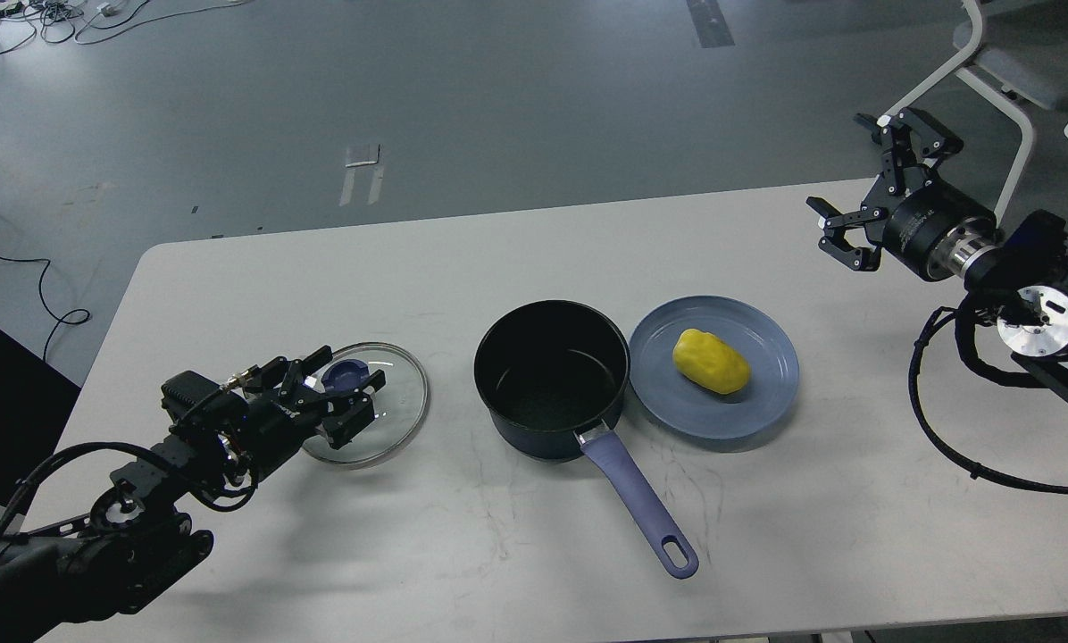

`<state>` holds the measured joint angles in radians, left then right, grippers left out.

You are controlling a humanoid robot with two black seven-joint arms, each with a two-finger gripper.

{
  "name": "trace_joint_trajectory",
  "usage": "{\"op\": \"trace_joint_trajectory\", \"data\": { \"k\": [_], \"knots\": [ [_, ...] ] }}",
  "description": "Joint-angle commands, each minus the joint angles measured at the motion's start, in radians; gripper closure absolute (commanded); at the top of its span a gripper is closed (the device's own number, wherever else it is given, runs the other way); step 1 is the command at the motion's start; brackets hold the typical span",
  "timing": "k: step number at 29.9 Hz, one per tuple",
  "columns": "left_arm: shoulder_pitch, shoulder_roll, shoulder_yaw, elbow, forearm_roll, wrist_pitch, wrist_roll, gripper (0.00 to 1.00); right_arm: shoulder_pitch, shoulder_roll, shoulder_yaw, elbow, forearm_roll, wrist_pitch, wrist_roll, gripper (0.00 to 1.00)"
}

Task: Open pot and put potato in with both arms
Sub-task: 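Open the left gripper and raise it away from the lid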

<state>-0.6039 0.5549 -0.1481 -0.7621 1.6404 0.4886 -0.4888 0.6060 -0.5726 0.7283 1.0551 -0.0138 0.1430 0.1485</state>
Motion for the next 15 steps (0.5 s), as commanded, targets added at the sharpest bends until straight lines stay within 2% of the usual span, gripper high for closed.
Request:
{"op": "trace_joint_trajectory", "data": {
  "k": [1, 4, 6, 7, 9, 11, 13, 15],
  "knots": [
    [-0.026, -0.007, -0.007, -0.003, -0.121, 0.000, 0.000, 0.02, 0.003, -0.003, 0.000, 0.003, -0.009, 0.004, 0.000, 0.00],
    [-0.138, -0.010, -0.002, -0.017, -0.341, 0.000, 0.000, 0.02, 0.018, -0.006, -0.003, 0.008, -0.044, 0.007, 0.002, 0.00],
    [-0.235, -0.018, -0.002, -0.019, -0.515, 0.000, 0.000, 0.02, 0.026, -0.015, -0.015, 0.017, -0.157, 0.007, 0.008, 0.00],
    [-0.235, -0.018, -0.002, -0.019, -0.516, 0.000, 0.000, 0.02, 0.026, -0.015, -0.015, 0.017, -0.158, 0.007, 0.008, 0.00],
    [-0.313, -0.039, -0.004, -0.025, -0.652, -0.103, 0.000, 0.02, 0.040, -0.029, -0.044, 0.036, -0.289, 0.012, 0.023, 0.00],
    [-0.385, -0.040, -0.016, -0.052, -0.846, -0.268, 0.000, 0.02, 0.067, -0.055, -0.104, 0.057, -0.453, 0.015, 0.055, 0.00],
    [-0.421, -0.043, -0.018, -0.068, -0.986, -0.350, 0.000, 0.02, 0.089, -0.082, -0.162, 0.065, -0.573, 0.016, 0.089, 0.00],
    [-0.444, -0.046, -0.018, -0.077, -1.063, -0.387, 0.000, 0.02, 0.112, -0.096, -0.205, 0.066, -0.662, 0.015, 0.114, 0.00]
  ]
}}
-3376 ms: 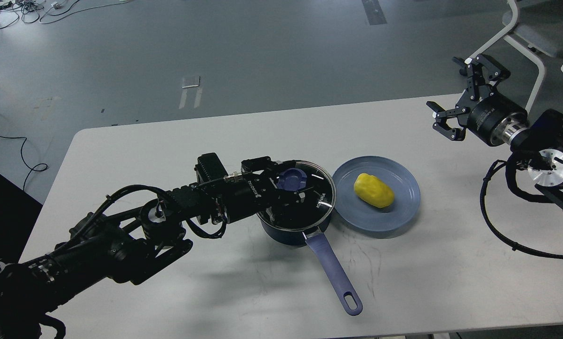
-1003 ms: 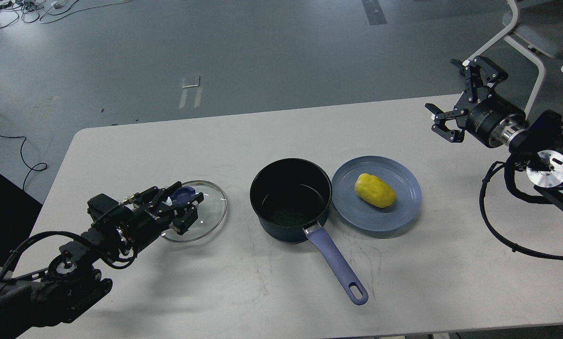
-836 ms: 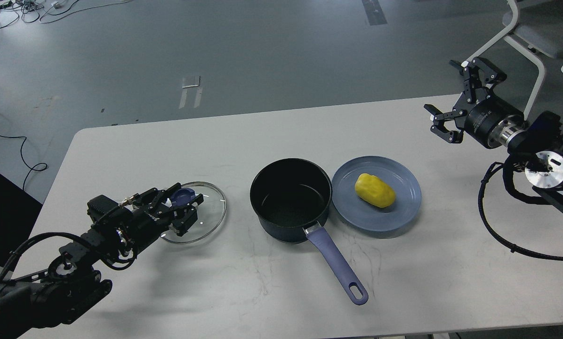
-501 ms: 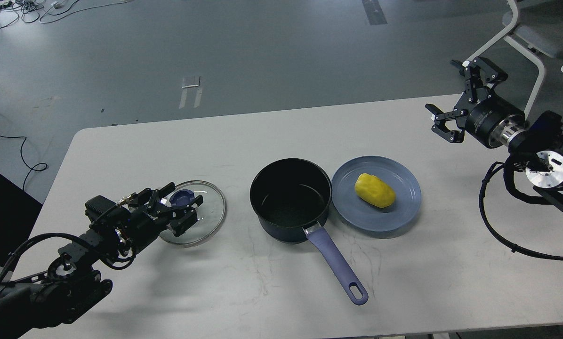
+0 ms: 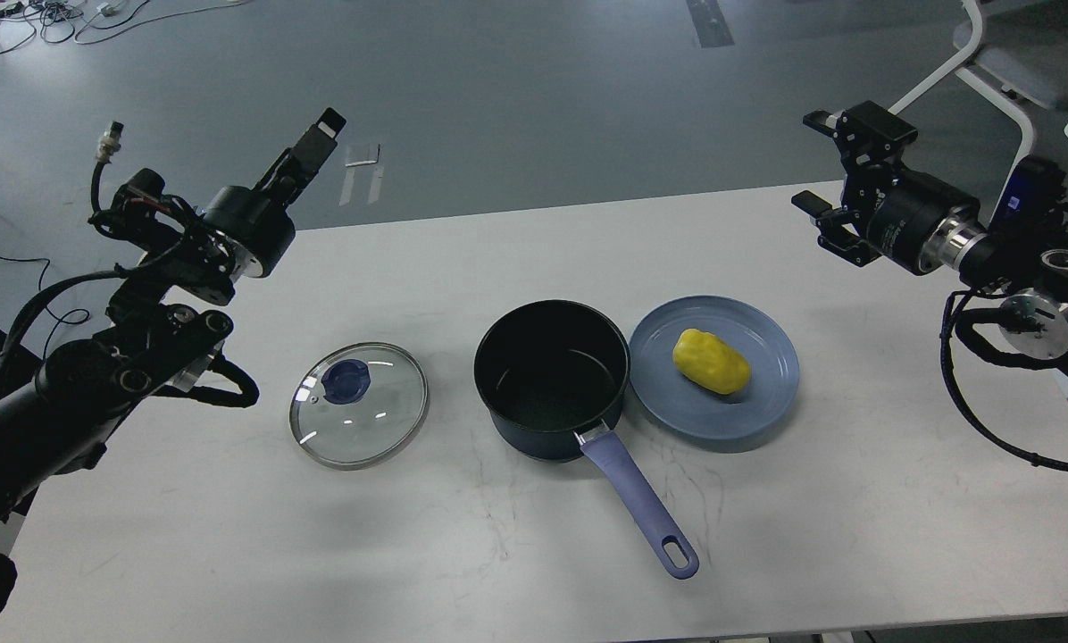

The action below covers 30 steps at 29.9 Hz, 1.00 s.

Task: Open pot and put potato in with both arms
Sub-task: 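Open the left gripper and raise it away from the lid, then reach the right gripper to the yellow potato on the blue plate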

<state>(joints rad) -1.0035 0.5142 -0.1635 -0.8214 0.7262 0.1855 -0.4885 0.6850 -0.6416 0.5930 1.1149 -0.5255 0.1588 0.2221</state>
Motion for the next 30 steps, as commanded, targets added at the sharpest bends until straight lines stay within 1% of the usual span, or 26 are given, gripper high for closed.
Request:
{"op": "trace_joint_trajectory", "data": {
  "k": [1, 2, 3, 4, 6, 7, 8, 9, 10, 13, 15, 16, 18, 20, 22, 30],
  "knots": [
    [-0.059, -0.006, -0.005, -0.033, -0.210, -0.112, 0.000, 0.02, 0.056, -0.036, -0.119, 0.003, -0.244, -0.010, 0.068, 0.00],
    [-0.072, -0.009, -0.014, -0.051, -0.259, -0.145, 0.000, 0.02, 0.073, -0.035, -0.165, -0.004, -0.354, -0.031, 0.086, 0.00],
    [-0.075, -0.011, -0.025, -0.061, -0.284, -0.165, 0.004, 0.02, 0.077, -0.036, -0.186, -0.004, -0.411, -0.051, 0.091, 0.00],
    [-0.076, -0.010, -0.059, -0.086, -0.328, -0.202, 0.048, 0.02, 0.080, -0.033, -0.227, -0.004, -0.529, -0.105, 0.100, 0.00],
    [-0.072, -0.011, -0.103, -0.116, -0.372, -0.230, 0.091, 0.02, 0.083, -0.030, -0.263, -0.004, -0.632, -0.156, 0.115, 0.00],
    [-0.063, -0.013, -0.147, -0.146, -0.414, -0.242, 0.138, 0.02, 0.088, -0.030, -0.297, -0.004, -0.707, -0.188, 0.134, 0.00],
    [-0.052, -0.014, -0.175, -0.172, -0.456, -0.242, 0.184, 0.02, 0.091, -0.029, -0.323, -0.006, -0.759, -0.199, 0.152, 0.00],
    [-0.043, -0.017, -0.185, -0.180, -0.474, -0.242, 0.208, 0.02, 0.094, -0.029, -0.335, -0.004, -0.777, -0.199, 0.163, 0.00],
    [-0.024, -0.026, -0.200, -0.186, -0.505, -0.247, 0.240, 0.02, 0.097, -0.029, -0.360, -0.004, -0.798, -0.199, 0.196, 0.02],
    [-0.004, -0.036, -0.209, -0.190, -0.559, -0.255, 0.269, 0.02, 0.111, -0.029, -0.428, -0.004, -0.818, -0.199, 0.239, 0.02],
    [0.016, -0.036, -0.220, -0.191, -0.587, -0.264, 0.289, 0.02, 0.140, -0.029, -0.472, -0.004, -0.849, -0.199, 0.241, 0.02],
    [0.032, -0.034, -0.225, -0.193, -0.597, -0.276, 0.312, 0.02, 0.152, -0.029, -0.495, -0.006, -0.864, -0.199, 0.243, 0.02],
    [0.043, -0.031, -0.229, -0.193, -0.600, -0.294, 0.327, 0.02, 0.160, -0.029, -0.513, -0.007, -0.869, -0.199, 0.243, 0.02],
    [0.052, -0.029, -0.240, -0.193, -0.599, -0.307, 0.332, 0.02, 0.160, -0.026, -0.544, -0.021, -0.870, -0.199, 0.247, 0.06],
    [0.062, -0.029, -0.246, -0.193, -0.597, -0.310, 0.331, 0.02, 0.163, 0.006, -0.576, -0.058, -0.893, -0.202, 0.267, 0.11],
    [0.085, -0.033, -0.246, -0.193, -0.587, -0.308, 0.318, 0.02, 0.221, 0.089, -0.647, -0.145, -0.915, -0.203, 0.267, 0.10]
  ]
}}
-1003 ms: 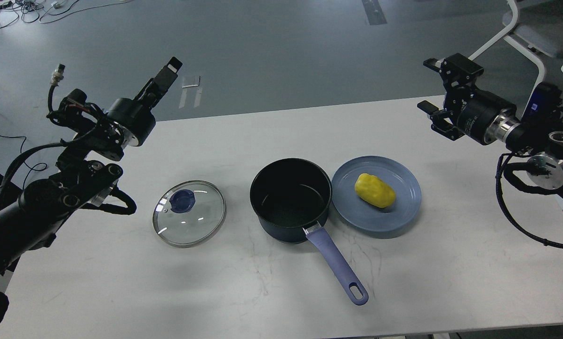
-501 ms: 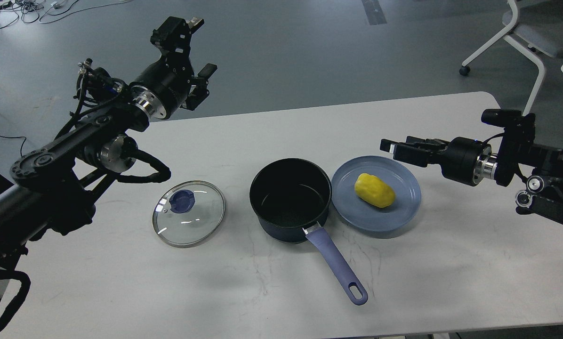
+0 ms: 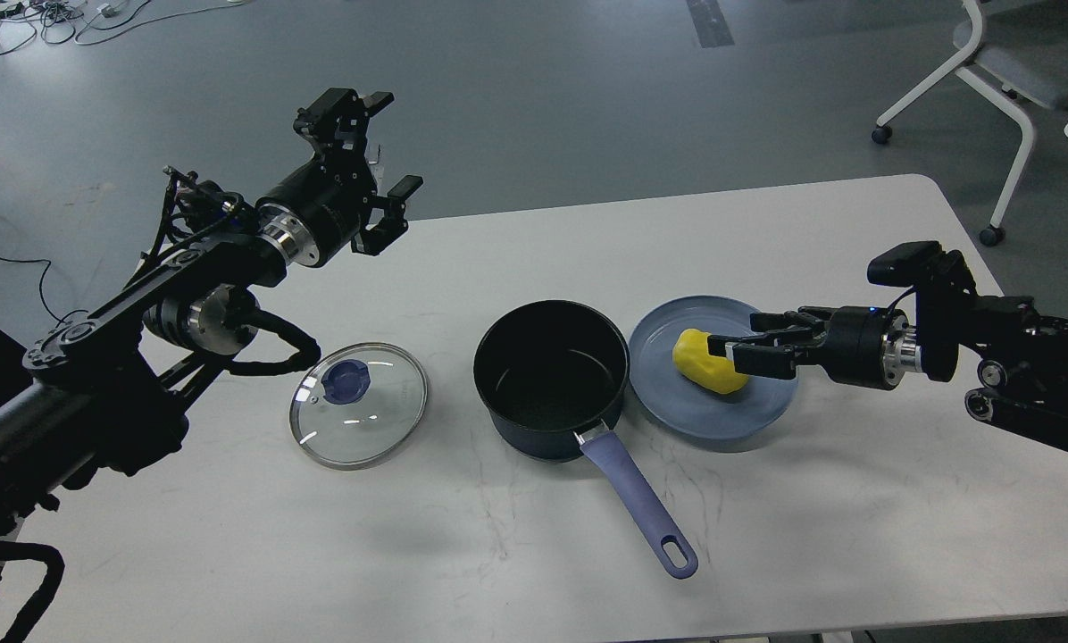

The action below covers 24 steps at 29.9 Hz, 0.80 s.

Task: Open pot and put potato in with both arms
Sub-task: 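Reach the right gripper to the yellow potato on the blue plate, then grasp the yellow potato with the right gripper and lift it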

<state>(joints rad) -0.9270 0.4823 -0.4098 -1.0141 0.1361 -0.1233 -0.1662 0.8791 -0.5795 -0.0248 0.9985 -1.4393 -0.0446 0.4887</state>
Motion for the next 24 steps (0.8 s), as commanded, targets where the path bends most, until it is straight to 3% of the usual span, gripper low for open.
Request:
{"op": "trace_joint_trajectory", "data": {
  "k": [1, 10, 16, 18, 24],
  "knots": [
    [0.008, 0.001, 0.000, -0.001, 0.004, 0.002, -0.004, 0.02, 0.030, 0.030, -0.035, -0.035, -0.001, 0.000, 0.000, 0.10],
    [0.019, 0.010, 0.002, 0.000, 0.008, 0.004, -0.027, 0.02, 0.034, 0.104, -0.096, -0.106, -0.003, -0.009, 0.000, 0.12],
    [0.040, 0.007, 0.002, 0.000, 0.053, 0.008, -0.047, 0.02, 0.037, 0.138, -0.119, -0.156, -0.075, -0.009, 0.000, 0.47],
    [0.045, 0.009, 0.000, 0.000, 0.068, 0.008, -0.058, 0.02, 0.046, 0.145, -0.124, -0.170, -0.081, -0.009, 0.000, 0.67],
    [0.045, 0.010, 0.000, 0.000, 0.069, 0.008, -0.062, 0.02, 0.099, 0.147, -0.113, -0.169, -0.079, -0.011, 0.000, 0.69]
  ]
}}
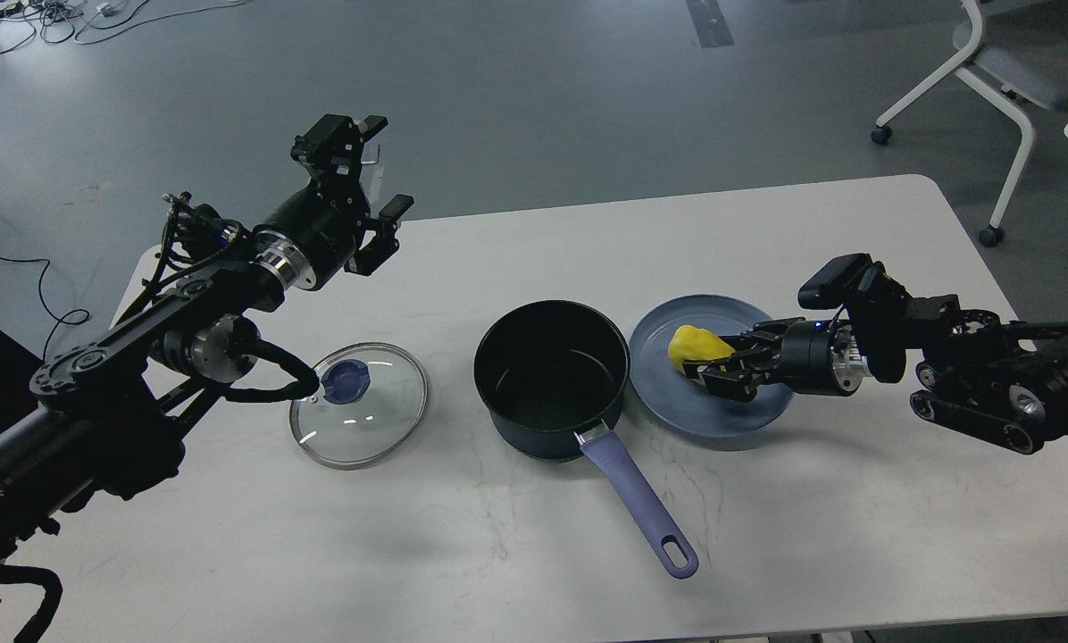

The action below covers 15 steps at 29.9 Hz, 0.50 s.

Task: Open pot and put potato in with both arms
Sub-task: 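Grasp the yellow potato with the right gripper and lift it, then move the potato over the open pot and release it inside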

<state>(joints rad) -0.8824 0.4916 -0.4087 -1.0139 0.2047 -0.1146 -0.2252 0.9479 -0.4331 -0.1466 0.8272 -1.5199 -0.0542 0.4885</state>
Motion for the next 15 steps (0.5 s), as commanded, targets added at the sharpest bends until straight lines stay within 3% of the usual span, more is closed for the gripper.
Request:
{"op": "trace_joint_trajectory", "data": {
  "k": [1, 5, 10, 15],
  "knots": [
    [0.000, 0.004, -0.001, 0.000, 0.002, 0.000, -0.003, 0.02, 0.055, 0.001, 0.013, 0.015, 0.001, -0.007, 0.000, 0.69],
    [-0.001, 0.004, -0.002, 0.000, 0.001, 0.000, -0.002, 0.02, 0.146, -0.013, 0.013, 0.052, 0.004, -0.074, 0.000, 0.69],
    [-0.006, 0.005, -0.010, 0.000, 0.001, 0.000, 0.000, 0.02, 0.199, 0.022, 0.015, 0.066, 0.018, -0.079, 0.000, 0.69],
    [-0.004, 0.007, -0.010, 0.000, 0.002, 0.000, -0.002, 0.02, 0.181, 0.175, -0.004, 0.052, 0.058, -0.073, 0.000, 0.54]
  ]
}}
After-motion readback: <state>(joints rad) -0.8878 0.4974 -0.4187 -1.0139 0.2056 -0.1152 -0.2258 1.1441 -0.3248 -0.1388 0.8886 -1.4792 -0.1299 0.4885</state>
